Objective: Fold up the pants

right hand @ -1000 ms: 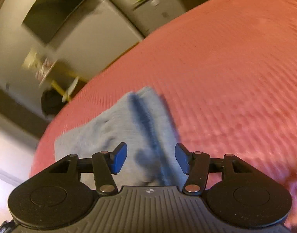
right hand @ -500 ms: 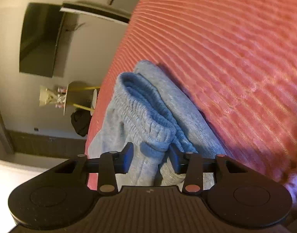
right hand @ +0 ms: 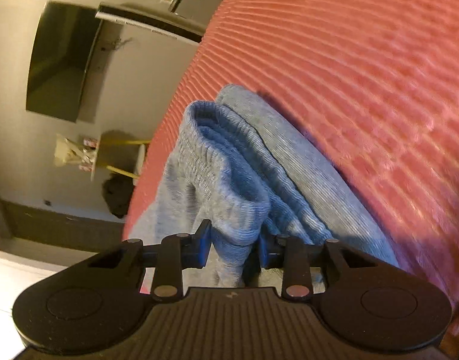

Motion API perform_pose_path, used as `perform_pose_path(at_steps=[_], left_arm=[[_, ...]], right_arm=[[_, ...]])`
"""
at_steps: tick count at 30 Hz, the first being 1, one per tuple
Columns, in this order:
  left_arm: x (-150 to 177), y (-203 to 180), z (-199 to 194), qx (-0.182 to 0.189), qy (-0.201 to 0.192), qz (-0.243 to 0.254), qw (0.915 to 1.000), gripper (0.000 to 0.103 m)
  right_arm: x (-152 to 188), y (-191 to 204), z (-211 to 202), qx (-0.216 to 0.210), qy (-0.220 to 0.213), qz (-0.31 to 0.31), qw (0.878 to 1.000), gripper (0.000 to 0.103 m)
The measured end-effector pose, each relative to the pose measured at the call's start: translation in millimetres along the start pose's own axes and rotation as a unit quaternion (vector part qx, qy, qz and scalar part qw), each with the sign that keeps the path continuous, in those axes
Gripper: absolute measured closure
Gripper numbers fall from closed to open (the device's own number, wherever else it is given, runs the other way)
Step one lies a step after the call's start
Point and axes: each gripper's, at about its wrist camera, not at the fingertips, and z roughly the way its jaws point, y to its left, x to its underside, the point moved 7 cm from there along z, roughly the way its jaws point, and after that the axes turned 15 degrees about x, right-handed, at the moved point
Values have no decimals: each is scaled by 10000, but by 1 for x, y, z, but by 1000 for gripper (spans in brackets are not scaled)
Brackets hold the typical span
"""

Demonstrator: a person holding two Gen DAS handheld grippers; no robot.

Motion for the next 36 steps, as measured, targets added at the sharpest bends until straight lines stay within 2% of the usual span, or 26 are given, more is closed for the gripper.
perform_pose_path(at_steps=[2,3,5,6,7,10,11,12,13,14,15,17,19,23,26,28,30,31,32,33,34,36], left_arm=[[-1,2,-3,30,-65,-75,9999,20],[-3,3,-6,52,-109,-104,9999,20],[-7,4,-14,66,-265,-141,9995,20],[-9,5,-18,88,-350,-154,9992,20],[-12,7,-23,105,-459,-187,9987,20],[-17,13,-31,147,-684,-334,9970,20],[-18,14,-32,143,-709,-386,9966,20],[-19,16,-31,124,-676,-415,9968,20],[-18,17,-28,90,-603,-418,9973,20],[-17,17,-25,19,-521,-407,9978,21],[-17,17,-23,-33,-442,-371,9983,21],[-18,10,-21,-56,-334,-212,9992,21],[-23,-2,-23,-60,-318,48,9995,21],[-38,-33,-24,12,-508,893,9947,19],[-45,-53,-3,-17,-392,1283,9910,18],[-42,-58,17,2,-213,1331,9909,18],[-34,-52,39,-181,57,1406,9899,21],[-24,-44,54,-488,341,1609,9852,29],[-15,-36,64,-815,538,1853,9778,24],[-7,-30,67,-917,408,2149,9715,19],[-4,-28,63,-961,235,2256,9692,16],[-7,-30,56,-952,265,2133,9720,17]], right_arm=[[0,6,-1,108,-69,-120,9998,71],[1,12,-3,254,-155,-314,9991,76],[8,27,-17,486,-526,-987,9925,79],[13,36,-28,401,-662,-1168,9901,80],[16,42,-40,122,-706,-1171,9905,80],[17,36,-59,-822,-358,-436,9950,80],[17,28,-59,-926,-273,-270,9950,80],[17,19,-55,-764,-298,-350,9960,80],[18,8,-48,-231,-424,-657,9967,80],[19,-2,-36,463,-516,-1112,9914,80],[22,-8,-27,663,-509,-1360,9872,82],[21,-5,-29,529,-529,-1234,9895,81],[18,5,-32,639,-562,-1525,9846,81],[18,15,-39,710,-658,-1904,9769,78],[24,5,-36,883,-683,-2116,9710,77],[26,8,-35,1001,-708,-2290,9657,77],[29,11,-37,1054,-722,-2489,9601,76],[28,10,-39,1032,-694,-2484,9606,76],[27,8,-41,968,-641,-2452,9625,75],[24,6,-44,865,-584,-2341,9666,69],[21,5,-48,776,-538,-2161,9718,67],[13,1,-57,745,-659,-1931,9761,67]])
